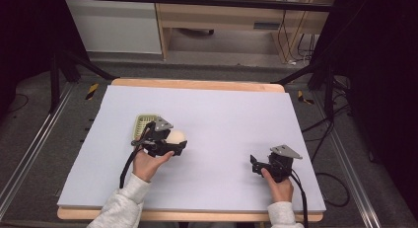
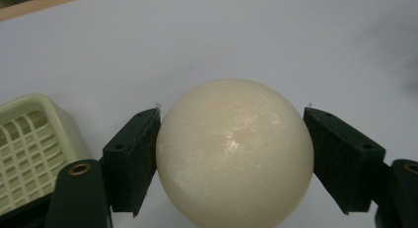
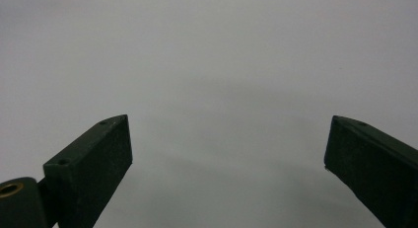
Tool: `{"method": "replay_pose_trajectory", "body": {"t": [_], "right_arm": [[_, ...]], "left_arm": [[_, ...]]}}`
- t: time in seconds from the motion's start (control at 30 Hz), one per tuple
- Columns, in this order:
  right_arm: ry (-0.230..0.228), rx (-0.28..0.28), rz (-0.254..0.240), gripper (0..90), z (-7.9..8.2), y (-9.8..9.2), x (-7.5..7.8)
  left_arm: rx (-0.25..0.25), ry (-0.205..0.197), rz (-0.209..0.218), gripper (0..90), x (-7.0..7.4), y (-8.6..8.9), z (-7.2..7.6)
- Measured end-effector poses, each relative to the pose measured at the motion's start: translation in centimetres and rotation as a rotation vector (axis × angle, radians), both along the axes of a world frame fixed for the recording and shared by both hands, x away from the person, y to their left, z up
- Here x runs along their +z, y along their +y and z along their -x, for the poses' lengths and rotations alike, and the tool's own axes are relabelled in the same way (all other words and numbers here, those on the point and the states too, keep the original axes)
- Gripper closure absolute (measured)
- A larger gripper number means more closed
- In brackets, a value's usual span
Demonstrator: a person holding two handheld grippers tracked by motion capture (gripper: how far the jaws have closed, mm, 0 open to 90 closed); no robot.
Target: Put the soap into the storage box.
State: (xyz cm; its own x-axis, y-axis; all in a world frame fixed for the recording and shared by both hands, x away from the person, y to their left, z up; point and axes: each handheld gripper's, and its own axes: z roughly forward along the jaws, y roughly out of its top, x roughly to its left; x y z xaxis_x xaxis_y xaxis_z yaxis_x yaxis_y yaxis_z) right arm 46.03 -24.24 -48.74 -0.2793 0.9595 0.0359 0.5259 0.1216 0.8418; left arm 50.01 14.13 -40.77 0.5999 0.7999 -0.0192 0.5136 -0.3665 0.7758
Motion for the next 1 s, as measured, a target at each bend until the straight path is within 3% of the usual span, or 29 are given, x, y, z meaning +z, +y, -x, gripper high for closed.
{"method": "replay_pose_trajectory", "body": {"t": [1.0], "right_arm": [[0.004,0.000,-0.003,4.6,0.0,0.0,0.0]], "left_arm": [[0.065,-0.006,-0.006,24.4,0.5,3.4,-2.1]]}}
